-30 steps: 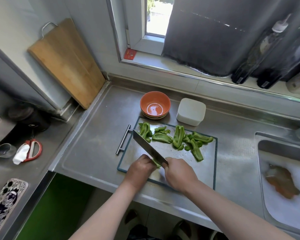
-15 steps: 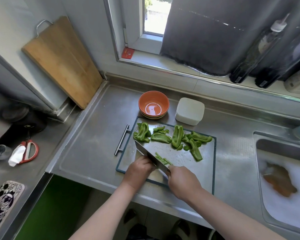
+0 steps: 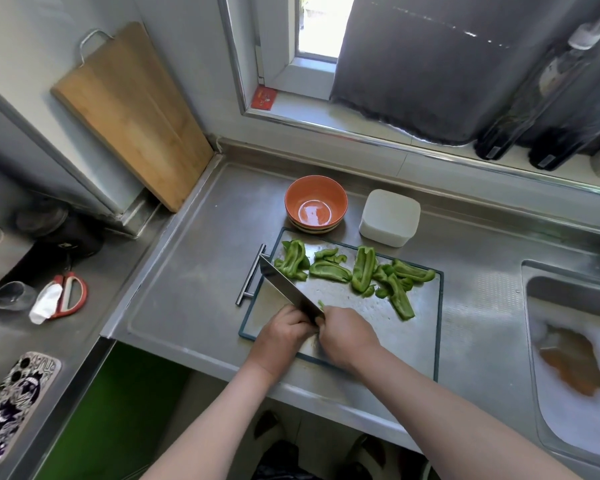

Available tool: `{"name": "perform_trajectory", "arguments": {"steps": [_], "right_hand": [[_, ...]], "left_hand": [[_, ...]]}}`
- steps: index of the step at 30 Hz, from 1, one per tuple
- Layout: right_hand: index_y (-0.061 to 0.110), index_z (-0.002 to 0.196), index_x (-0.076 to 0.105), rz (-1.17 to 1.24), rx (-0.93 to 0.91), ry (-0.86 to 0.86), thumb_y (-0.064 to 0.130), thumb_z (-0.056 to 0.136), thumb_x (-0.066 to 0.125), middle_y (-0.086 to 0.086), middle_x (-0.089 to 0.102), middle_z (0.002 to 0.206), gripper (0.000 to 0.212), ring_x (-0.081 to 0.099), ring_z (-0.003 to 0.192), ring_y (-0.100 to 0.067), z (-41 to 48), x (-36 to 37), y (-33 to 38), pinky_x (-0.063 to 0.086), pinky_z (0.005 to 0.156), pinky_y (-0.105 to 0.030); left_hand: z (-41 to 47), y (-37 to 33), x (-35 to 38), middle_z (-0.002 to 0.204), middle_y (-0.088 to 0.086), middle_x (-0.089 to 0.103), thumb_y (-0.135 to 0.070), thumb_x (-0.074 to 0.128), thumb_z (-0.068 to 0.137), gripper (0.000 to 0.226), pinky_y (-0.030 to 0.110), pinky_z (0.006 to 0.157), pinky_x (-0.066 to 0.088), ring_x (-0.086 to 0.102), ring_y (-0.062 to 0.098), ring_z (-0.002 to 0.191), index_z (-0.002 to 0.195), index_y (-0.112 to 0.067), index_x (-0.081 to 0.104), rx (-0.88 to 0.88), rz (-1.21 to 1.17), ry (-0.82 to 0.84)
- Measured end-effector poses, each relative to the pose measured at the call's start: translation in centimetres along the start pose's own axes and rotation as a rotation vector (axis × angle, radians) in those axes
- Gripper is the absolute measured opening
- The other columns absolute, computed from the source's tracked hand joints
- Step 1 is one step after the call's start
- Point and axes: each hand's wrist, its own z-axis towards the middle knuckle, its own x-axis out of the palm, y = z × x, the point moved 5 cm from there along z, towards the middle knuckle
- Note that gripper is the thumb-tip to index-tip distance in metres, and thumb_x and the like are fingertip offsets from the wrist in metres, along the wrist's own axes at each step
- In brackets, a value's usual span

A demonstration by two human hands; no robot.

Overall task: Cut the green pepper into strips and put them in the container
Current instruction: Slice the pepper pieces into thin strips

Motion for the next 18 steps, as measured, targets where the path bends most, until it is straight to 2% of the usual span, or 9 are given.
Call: {"name": "perform_trajectory", "arguments": {"steps": [2, 4, 7, 9, 13, 18], "right_hand": [[0.017, 0.099, 0.060, -0.008, -0.009, -0.002, 0.031, 0.104, 0.039, -0.004, 0.060, 0.091, 0.026, 0.056, 0.083, -0.028, -0.3, -0.3, -0.2, 0.042, 0.068, -0.035], [0.018, 0.099, 0.061, -0.029, -0.025, -0.019, 0.032, 0.102, 0.040, -0.007, 0.065, 0.095, 0.026, 0.061, 0.087, -0.031, -1.0, -0.7, -0.2, 0.043, 0.068, -0.036], [0.019, 0.094, 0.058, -0.054, -0.033, -0.033, 0.028, 0.100, 0.040, -0.007, 0.064, 0.090, 0.021, 0.059, 0.080, -0.030, -2.4, -1.1, -0.5, 0.044, 0.064, -0.036], [0.019, 0.090, 0.057, -0.066, -0.021, -0.035, 0.025, 0.099, 0.041, -0.004, 0.062, 0.084, 0.019, 0.057, 0.075, -0.028, -3.3, -1.1, -0.9, 0.043, 0.061, -0.036], [0.022, 0.084, 0.052, -0.051, 0.011, -0.024, 0.021, 0.097, 0.042, 0.002, 0.052, 0.073, 0.017, 0.051, 0.068, -0.025, -4.3, -0.4, -2.1, 0.031, 0.051, -0.033], [0.019, 0.086, 0.054, -0.041, 0.008, -0.026, 0.024, 0.099, 0.041, -0.001, 0.054, 0.077, 0.019, 0.053, 0.071, -0.026, -4.2, -0.1, -3.0, 0.035, 0.057, -0.034]], "left_hand": [[-0.1, 0.1, -0.2, 0.086, -0.004, 0.068, -0.018, 0.067, 0.088, 0.010, 0.033, 0.063, 0.054, 0.060, 0.017, 0.087, 0.081, -0.016, 0.075, -0.005, -0.007, -0.014], [0.1, -0.2, -0.5, 0.084, -0.002, 0.069, -0.013, 0.074, 0.083, 0.005, 0.030, 0.070, 0.055, 0.059, 0.015, 0.088, 0.079, -0.015, 0.075, 0.005, -0.016, -0.033], [0.3, -0.3, -0.6, 0.085, -0.001, 0.071, -0.004, 0.085, 0.072, 0.014, 0.025, 0.079, 0.052, 0.059, 0.014, 0.091, 0.078, -0.013, 0.076, 0.017, 0.000, -0.057], [0.2, 0.0, -0.3, 0.086, -0.002, 0.072, -0.004, 0.088, 0.069, 0.017, 0.027, 0.078, 0.054, 0.061, 0.016, 0.091, 0.077, -0.015, 0.076, -0.005, 0.019, -0.046], [0.0, 0.6, 0.1, 0.085, -0.002, 0.071, -0.008, 0.087, 0.072, 0.013, 0.029, 0.075, 0.053, 0.060, 0.015, 0.091, 0.076, -0.015, 0.076, -0.040, 0.010, -0.029], [-0.1, 0.6, 0.0, 0.084, -0.002, 0.070, -0.008, 0.086, 0.072, 0.013, 0.027, 0.071, 0.054, 0.061, 0.013, 0.087, 0.077, -0.015, 0.076, -0.041, -0.004, -0.023]]}}
